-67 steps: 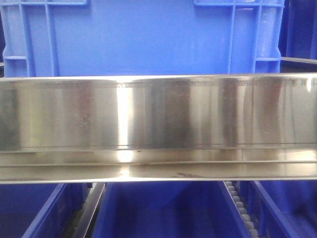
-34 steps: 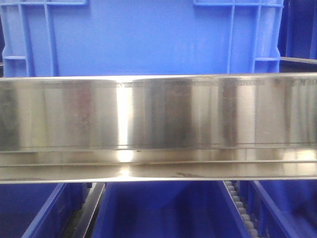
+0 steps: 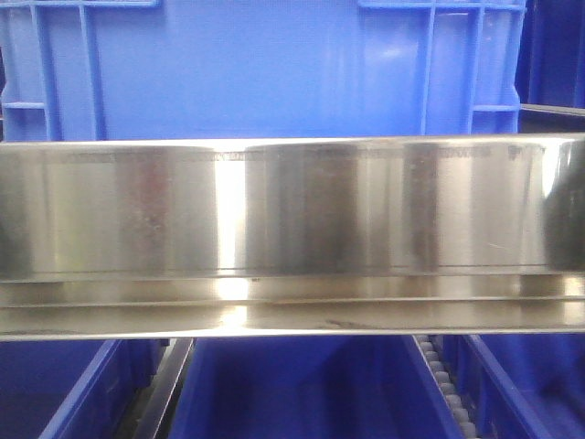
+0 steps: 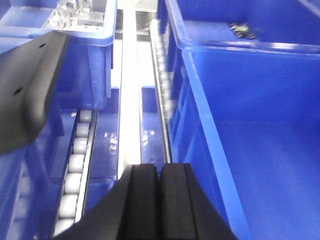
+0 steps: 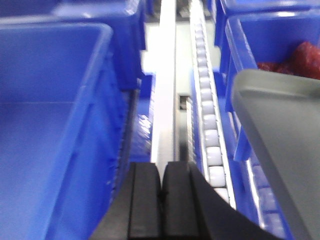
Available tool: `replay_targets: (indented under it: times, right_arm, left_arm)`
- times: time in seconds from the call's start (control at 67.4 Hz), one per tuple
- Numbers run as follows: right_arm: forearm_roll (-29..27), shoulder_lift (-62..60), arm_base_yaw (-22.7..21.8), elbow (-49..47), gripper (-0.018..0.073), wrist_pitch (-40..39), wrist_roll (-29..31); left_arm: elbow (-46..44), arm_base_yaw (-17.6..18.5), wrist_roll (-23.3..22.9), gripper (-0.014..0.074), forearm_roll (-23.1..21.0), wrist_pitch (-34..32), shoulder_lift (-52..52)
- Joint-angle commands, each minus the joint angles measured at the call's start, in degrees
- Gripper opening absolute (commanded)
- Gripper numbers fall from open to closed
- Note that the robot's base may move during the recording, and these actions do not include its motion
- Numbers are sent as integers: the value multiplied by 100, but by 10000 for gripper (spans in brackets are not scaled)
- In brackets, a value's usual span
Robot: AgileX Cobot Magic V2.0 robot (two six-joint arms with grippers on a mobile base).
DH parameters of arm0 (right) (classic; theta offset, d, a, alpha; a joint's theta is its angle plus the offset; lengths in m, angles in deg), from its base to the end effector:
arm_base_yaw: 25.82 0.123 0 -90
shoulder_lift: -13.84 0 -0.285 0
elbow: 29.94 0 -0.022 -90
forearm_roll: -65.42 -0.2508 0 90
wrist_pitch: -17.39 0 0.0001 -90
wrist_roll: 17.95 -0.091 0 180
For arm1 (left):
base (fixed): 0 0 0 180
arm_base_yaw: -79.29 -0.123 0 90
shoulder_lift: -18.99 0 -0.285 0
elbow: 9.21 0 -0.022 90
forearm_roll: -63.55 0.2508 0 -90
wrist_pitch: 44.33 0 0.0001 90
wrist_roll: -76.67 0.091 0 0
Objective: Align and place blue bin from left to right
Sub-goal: 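Close both grippers on the near rim of the blue bin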
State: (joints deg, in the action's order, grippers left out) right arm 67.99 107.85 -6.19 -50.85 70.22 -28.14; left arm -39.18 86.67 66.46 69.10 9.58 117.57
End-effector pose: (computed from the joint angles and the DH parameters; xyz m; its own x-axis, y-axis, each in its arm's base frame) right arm 0.3092 0.1068 0.4479 -0.5924 -0.0520 -0.8040 -0.2220 0.9698 0.1009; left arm 0.3426 -0.0372 0.4681 -0.5349 -0.0521 -0.8433 -0.0020 0.9982 -0.0604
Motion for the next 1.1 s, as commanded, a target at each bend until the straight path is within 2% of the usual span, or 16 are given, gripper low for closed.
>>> replay_targets:
  times: [0.0, 0.044, 0.222, 0.46, 0.771, 0.964, 1.083]
  right_arm:
    - [535, 402, 253, -580, -52, 240, -444]
    - [534, 580, 388, -825, -52, 361, -499]
    - [547, 1292, 810, -1681, -52, 797, -886]
    - [842, 1993, 1136, -2351, -52, 1283, -1002]
    - [1172, 2199, 1171, -2463, -52, 1317, -1002]
    - [1126, 2223, 1171, -2463, -44, 1332, -1002]
    - [916, 2223, 1171, -2463, -41, 1336, -1002]
  left_arm:
    - [-599, 230, -283, -111, 386, 359, 428]
    - [-851, 356, -395, -111, 521, 485, 618]
    - [-1673, 668, -649, -111, 533, 854, 1235]
    - [-1688, 771, -648, -111, 505, 854, 1332]
    - [-1688, 771, -648, -111, 516, 985, 1332]
    - [-1688, 771, -648, -111, 516, 985, 1332]
    - [-1688, 771, -648, -111, 516, 985, 1332]
